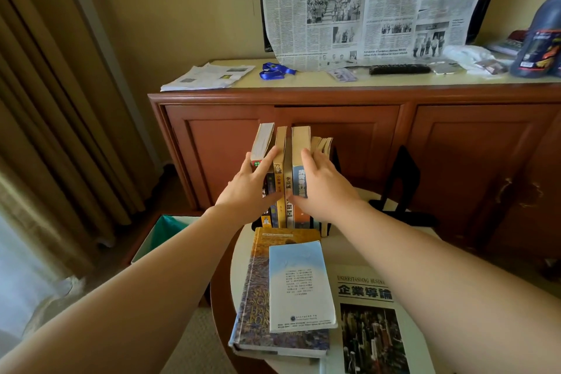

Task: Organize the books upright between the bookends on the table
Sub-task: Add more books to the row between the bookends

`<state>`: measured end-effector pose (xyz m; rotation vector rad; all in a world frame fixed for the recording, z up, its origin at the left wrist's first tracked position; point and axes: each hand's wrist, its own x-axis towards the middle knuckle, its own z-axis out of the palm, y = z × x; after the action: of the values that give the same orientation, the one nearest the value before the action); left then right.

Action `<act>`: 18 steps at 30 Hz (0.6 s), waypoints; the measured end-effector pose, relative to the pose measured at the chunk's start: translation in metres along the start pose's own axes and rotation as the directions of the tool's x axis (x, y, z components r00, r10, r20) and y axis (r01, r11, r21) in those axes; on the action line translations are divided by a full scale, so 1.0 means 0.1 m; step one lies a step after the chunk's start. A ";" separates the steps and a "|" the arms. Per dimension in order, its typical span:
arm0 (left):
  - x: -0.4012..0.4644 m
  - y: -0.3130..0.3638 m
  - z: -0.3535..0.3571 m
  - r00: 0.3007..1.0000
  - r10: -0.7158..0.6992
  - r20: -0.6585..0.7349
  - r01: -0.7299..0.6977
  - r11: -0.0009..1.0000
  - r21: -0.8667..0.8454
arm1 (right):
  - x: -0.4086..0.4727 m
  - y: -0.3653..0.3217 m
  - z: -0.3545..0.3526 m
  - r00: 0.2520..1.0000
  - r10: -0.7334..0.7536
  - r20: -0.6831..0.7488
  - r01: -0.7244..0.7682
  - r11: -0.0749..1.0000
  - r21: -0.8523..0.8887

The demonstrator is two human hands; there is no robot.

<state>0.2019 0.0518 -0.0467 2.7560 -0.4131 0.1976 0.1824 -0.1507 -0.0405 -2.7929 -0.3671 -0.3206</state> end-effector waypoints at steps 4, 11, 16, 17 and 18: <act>-0.12 0.04 -0.01 0.996 -0.078 0.043 0.076 0.996 0.051 | -0.02 -0.04 -0.15 0.991 0.022 0.134 -0.021 1.000 -0.015; -0.87 0.30 0.28 0.962 -0.275 0.005 0.272 0.949 -0.158 | -0.95 -0.08 -0.02 0.999 -0.049 0.014 0.049 0.998 0.043; -1.44 0.30 0.66 0.969 -0.216 0.123 0.232 0.962 -0.141 | -1.56 -0.05 0.28 0.903 0.344 0.258 -0.406 0.880 0.245; -1.50 0.33 0.68 0.974 -0.190 0.124 0.207 0.968 -0.141 | -1.61 -0.06 0.32 0.870 0.376 0.318 -0.467 0.834 0.294; -1.55 0.36 0.69 0.975 -0.172 0.143 0.193 0.971 -0.144 | -1.66 -0.07 0.34 0.854 0.386 0.350 -0.500 0.795 0.344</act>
<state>0.0497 0.0352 -0.1287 2.6395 -0.1951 -0.0587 0.0298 -0.1690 -0.1126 -2.3810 0.1686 0.2255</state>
